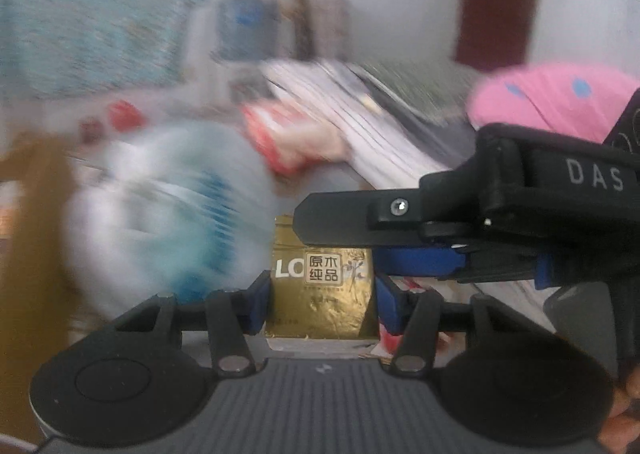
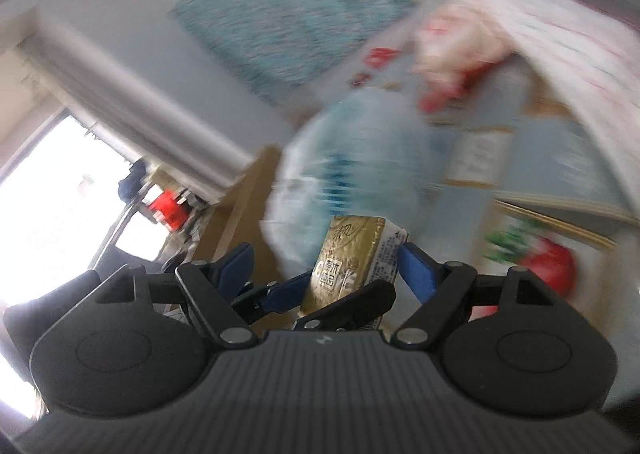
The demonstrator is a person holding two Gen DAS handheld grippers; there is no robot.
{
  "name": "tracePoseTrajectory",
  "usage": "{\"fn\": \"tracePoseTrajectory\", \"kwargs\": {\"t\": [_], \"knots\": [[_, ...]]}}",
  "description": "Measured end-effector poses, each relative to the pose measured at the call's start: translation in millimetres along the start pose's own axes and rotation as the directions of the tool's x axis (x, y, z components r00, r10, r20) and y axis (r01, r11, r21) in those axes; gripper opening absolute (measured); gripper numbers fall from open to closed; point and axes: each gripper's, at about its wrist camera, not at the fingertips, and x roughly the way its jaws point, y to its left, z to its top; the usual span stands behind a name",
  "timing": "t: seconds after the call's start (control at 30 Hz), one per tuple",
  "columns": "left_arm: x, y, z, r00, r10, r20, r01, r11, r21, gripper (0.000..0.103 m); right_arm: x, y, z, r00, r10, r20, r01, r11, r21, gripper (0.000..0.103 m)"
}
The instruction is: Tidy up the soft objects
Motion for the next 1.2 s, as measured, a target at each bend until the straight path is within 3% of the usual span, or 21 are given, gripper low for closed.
{"fn": "tracePoseTrajectory", "kwargs": {"t": [0.13,0.27,0.4,0.57,0.73,0.87,0.97,1.2], "knots": [[-45,42,3,0.987,0.135,0.084,-0.129,0.989,-0.071,0.054,44,56,12,0.991,0.110,-0.082,-0.119,0.987,-0.110,0.080],[-82,88,-1,0.960,0.265,0.096,-0.252,0.959,-0.128,0.054,101,108,13,0.959,0.195,-0.205,-0.231,0.958,-0.168,0.081],[-103,139,-11,0.942,0.333,0.035,-0.320,0.927,-0.194,0.054,160,143,5,0.909,0.238,-0.342,-0.306,0.939,-0.159,0.081],[-107,194,-32,0.946,0.312,-0.084,-0.323,0.894,-0.310,0.054,219,168,-14,0.863,0.198,-0.465,-0.306,0.936,-0.171,0.081],[-90,227,-49,0.954,0.233,-0.188,-0.290,0.874,-0.390,0.058,233,180,-20,0.885,0.121,-0.449,-0.263,0.927,-0.268,0.081],[-79,239,-60,0.960,0.184,-0.211,-0.262,0.858,-0.442,0.063,224,172,-17,0.903,0.103,-0.416,-0.233,0.933,-0.275,0.081],[-82,236,-67,0.962,0.201,-0.185,-0.264,0.859,-0.439,0.071,213,163,-13,0.917,0.093,-0.387,-0.212,0.937,-0.277,0.081],[-97,214,-56,0.948,0.299,-0.112,-0.319,0.864,-0.390,0.095,189,134,-13,0.939,0.106,-0.328,-0.189,0.954,-0.232,0.083]]}}
